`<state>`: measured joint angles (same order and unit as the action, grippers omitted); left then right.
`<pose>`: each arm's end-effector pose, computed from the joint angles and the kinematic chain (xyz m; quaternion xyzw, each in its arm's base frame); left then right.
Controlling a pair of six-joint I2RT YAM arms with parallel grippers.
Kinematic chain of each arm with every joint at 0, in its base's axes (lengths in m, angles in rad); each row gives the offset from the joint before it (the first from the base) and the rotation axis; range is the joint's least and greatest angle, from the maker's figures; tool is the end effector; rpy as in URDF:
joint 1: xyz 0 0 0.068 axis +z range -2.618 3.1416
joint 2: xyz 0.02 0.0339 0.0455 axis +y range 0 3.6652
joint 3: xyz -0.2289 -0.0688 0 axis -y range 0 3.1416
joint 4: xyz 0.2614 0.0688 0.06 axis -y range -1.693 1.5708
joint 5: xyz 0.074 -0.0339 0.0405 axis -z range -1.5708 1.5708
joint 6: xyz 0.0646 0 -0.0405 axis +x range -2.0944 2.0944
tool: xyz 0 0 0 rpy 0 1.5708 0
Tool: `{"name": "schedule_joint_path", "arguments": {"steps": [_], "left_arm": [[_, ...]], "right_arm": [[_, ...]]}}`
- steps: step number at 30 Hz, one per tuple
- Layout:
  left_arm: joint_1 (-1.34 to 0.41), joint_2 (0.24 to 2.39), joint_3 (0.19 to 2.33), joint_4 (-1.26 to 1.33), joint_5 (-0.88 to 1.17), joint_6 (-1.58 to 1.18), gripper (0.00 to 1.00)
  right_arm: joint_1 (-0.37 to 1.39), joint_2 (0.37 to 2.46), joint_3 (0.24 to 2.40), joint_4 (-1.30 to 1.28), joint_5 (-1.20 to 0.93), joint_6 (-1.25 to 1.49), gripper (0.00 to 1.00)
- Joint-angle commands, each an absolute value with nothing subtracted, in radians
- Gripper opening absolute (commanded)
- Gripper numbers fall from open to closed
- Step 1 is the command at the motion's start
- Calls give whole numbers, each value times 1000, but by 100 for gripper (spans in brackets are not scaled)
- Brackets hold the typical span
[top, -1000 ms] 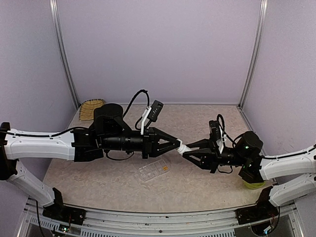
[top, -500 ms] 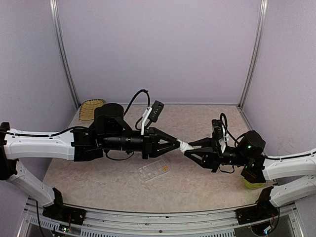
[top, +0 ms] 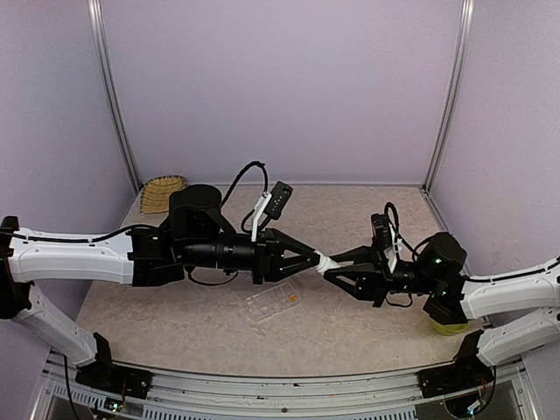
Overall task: Sort the pills into containers
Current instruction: Close the lid of the pill bottle.
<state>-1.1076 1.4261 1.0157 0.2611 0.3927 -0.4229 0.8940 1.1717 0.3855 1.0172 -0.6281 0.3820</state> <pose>0.1489 -0.3535 0.2708 0.3694 0.6574 -0.5499 0.3591 0.1465 0.2429 0.2107 -0.3838 0.5100 0.5981 0.4846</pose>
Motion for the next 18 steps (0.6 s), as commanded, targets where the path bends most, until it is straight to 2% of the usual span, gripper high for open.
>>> {"name": "schedule_joint_path", "arguments": {"steps": [1,18], "left_arm": [[-1112,1465,1039,232,393,-439,22],[-1086,1446,1002,236,298,-531,26]], "right_arm": [[907,1154,416,1019,-639,362,0],[908,1092,382,995,-480,351,0]]}}
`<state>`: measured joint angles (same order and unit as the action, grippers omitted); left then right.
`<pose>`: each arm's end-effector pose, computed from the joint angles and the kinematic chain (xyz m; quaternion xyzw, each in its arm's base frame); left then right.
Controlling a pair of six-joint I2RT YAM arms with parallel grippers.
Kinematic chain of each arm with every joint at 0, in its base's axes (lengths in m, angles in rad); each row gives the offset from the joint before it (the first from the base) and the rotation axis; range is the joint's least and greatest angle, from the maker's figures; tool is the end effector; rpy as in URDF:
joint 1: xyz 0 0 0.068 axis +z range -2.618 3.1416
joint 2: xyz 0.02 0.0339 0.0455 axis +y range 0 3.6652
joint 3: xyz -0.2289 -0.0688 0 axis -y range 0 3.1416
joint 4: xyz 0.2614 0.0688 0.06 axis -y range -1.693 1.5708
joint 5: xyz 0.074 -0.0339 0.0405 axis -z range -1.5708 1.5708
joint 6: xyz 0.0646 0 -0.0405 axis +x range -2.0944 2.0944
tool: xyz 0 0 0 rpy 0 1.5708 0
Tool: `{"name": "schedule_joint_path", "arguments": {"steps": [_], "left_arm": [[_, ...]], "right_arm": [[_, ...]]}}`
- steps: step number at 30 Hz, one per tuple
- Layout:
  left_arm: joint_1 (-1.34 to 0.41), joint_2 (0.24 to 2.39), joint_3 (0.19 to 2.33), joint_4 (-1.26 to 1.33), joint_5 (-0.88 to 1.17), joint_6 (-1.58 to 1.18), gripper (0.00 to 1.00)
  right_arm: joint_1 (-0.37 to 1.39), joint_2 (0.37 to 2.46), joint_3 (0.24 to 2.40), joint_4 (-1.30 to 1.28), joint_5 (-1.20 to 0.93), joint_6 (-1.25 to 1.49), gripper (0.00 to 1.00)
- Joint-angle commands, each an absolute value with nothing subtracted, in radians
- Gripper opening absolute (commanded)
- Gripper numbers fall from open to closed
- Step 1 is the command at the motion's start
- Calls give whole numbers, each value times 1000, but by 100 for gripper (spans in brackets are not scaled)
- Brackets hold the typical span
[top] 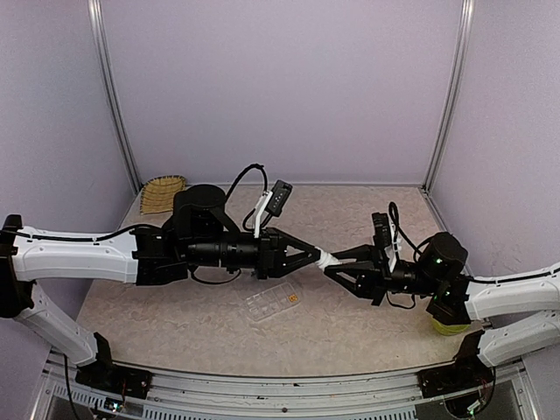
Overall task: Sort the pills into containers
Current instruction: Close the lid of the pill bottle.
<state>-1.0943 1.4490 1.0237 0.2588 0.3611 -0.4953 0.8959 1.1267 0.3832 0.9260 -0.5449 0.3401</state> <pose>0.1575 -0.3549 0.2652 0.3324 0.6834 -0.5495 0.3472 0.1499 0.2409 0.2109 -0.3679 0.5358 0.5692 0.5036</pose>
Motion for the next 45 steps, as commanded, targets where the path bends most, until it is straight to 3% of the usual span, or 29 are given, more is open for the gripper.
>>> {"name": "schedule_joint_path", "arguments": {"steps": [1,24,34,38,45], "left_arm": [[-1086,1444,1000,241,291,-546,26],[-1086,1485,1022,265,394,-483,28],[-1079,1459,1009,274,371,-470,40],[-1070,1441,1006,269,358,-465,50],[-1059,1412,996,270,342,-463,85]], "right_arm": [[907,1094,381,999,-477,353,0],[911,1138,399,1050,-598,418,0],[911,1113,388,1042,-578,414,0],[910,1111,377,1052,-575,417,0],[911,1112,376,1057,-573,421,0]]}}
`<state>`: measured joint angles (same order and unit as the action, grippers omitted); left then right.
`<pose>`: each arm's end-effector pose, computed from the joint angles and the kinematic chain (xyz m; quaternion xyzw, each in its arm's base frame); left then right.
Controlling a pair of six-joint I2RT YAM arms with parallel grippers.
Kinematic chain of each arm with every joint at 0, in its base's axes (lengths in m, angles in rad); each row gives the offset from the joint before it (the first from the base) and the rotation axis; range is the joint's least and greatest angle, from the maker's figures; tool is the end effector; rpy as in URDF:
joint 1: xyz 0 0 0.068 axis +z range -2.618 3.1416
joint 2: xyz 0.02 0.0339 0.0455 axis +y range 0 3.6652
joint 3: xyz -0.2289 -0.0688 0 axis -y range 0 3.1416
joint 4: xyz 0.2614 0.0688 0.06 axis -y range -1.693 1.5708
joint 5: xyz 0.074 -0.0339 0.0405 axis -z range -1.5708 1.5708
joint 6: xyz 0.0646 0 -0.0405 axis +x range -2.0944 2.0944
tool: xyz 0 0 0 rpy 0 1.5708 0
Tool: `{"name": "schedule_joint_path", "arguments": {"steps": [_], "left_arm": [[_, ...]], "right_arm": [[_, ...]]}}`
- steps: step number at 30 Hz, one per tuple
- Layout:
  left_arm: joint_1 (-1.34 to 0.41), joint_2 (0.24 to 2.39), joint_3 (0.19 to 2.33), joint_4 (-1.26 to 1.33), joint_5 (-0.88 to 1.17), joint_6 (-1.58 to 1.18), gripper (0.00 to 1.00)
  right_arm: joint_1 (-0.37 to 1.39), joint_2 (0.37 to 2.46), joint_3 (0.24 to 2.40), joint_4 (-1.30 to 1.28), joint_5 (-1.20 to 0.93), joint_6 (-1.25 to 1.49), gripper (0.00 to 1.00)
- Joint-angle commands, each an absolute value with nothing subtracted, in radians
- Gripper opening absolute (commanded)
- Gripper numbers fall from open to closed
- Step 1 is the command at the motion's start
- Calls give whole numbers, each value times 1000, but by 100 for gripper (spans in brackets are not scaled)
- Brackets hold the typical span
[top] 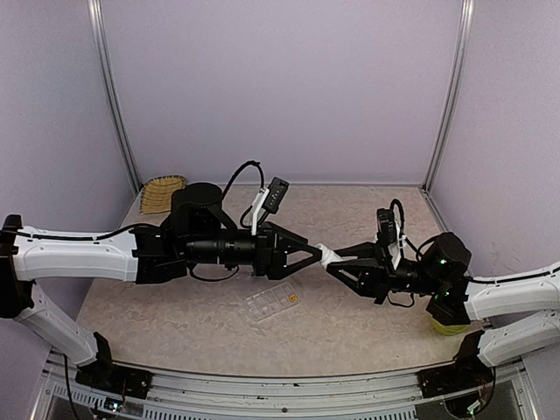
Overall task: Sort the pills into containers
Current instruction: Close the lid of the pill bottle, then screw the lid of the pill bottle onto the pill bottle.
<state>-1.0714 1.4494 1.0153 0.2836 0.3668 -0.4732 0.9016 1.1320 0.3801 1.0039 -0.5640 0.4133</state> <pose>0.1652 -0.3512 0.2651 0.3333 0.6774 -0.5463 0.3627 0.1461 0.2404 0.2181 -0.3557 0.5178 0.5989 0.4967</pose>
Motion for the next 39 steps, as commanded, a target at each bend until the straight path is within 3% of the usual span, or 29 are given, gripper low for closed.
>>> {"name": "schedule_joint_path", "arguments": {"steps": [1,5,39], "left_arm": [[-1058,1407,995,272,340,-463,89],[-1057,1389,988,282,334,-460,99],[-1119,1435,1058,328,312,-491,99]], "right_arm": [[911,1113,374,1057,-569,421,0],[912,1114,370,1056,-556,423,0],[945,1185,462,880,-333,411,0]]}}
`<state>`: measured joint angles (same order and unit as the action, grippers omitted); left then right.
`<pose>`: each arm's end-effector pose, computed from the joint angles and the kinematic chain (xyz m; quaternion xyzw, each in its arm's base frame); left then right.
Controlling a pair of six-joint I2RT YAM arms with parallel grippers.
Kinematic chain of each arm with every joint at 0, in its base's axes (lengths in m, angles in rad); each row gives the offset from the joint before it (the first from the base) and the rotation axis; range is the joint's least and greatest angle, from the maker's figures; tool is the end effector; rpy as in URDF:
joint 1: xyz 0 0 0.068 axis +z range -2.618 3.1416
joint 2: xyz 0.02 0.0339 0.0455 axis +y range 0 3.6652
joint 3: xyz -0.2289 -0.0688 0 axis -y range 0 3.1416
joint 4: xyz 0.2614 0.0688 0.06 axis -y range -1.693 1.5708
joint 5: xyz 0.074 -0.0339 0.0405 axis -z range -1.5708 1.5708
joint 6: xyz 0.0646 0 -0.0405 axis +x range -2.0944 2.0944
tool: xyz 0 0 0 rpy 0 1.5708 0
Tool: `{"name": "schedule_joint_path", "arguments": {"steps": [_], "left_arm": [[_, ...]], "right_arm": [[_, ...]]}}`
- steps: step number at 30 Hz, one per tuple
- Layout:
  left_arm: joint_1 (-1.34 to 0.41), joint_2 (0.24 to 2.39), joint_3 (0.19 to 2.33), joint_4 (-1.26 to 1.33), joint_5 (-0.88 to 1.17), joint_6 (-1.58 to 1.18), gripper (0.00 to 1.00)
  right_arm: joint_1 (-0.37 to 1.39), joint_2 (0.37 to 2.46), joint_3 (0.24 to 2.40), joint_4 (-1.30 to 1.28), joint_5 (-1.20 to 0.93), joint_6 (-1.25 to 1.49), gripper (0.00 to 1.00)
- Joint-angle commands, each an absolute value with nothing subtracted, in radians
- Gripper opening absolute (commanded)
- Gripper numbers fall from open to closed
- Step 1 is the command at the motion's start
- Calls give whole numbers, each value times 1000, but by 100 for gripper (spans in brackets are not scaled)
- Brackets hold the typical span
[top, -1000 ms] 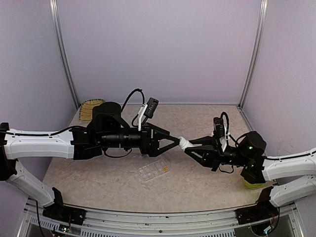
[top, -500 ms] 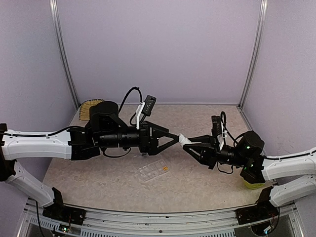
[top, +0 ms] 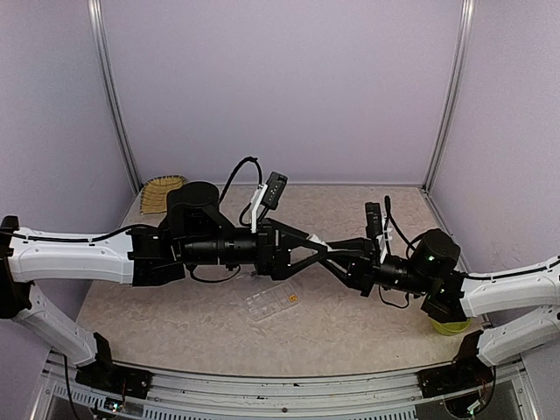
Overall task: Sort the pills into containers
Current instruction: Screw the lid of the pill bottle onto the pill bottle.
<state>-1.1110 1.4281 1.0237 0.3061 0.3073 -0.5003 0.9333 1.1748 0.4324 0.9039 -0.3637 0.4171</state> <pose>0.1539 -0.3548 0.2791 0.3182 0.6675 -0.5572 0.3778 0.1586 0.2528 0.2138 -0.2958 0.5808 0.5598 0.5116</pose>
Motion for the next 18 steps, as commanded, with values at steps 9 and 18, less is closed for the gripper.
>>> {"name": "schedule_joint_path", "arguments": {"steps": [9,18], "left_arm": [[-1123,1442,1063,329,321,-489,99],[-1123,1452,1075,330,340,-490,99]], "right_arm": [[950,1204,475,873,-339,404,0],[955,1240,488,880,-359,405,0]]}}
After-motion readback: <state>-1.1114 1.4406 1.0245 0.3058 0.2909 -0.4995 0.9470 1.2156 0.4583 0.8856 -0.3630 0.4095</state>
